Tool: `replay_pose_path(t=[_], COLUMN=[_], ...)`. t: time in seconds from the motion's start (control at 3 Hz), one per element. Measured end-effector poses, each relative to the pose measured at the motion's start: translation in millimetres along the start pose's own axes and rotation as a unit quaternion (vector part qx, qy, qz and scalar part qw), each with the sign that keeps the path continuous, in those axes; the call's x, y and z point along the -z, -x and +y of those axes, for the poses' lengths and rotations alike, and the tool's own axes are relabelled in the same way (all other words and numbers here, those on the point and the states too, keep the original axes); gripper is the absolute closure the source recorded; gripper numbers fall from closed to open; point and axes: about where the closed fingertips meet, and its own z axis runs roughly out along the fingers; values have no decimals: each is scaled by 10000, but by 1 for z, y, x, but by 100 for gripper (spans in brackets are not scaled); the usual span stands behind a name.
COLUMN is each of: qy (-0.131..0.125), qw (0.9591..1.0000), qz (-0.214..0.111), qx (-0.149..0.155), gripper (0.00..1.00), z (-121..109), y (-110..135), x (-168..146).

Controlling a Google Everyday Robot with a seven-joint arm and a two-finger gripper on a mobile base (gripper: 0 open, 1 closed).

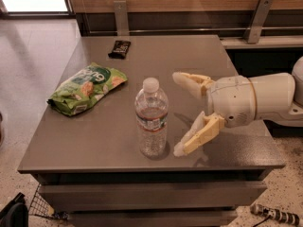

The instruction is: Move water bottle near rxbar chocolate

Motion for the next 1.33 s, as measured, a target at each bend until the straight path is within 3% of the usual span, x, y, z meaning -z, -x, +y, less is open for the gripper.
replay_pose_path(t=[0.33, 0.67, 1.33], qy=[123, 256, 385], qw=[9992, 9978, 9970], qz=[-373, -605, -663], qx=[-6, 12, 123], gripper=[0, 16, 62], z=[2, 6, 12], y=[2, 5, 10], x=[-13, -26, -38])
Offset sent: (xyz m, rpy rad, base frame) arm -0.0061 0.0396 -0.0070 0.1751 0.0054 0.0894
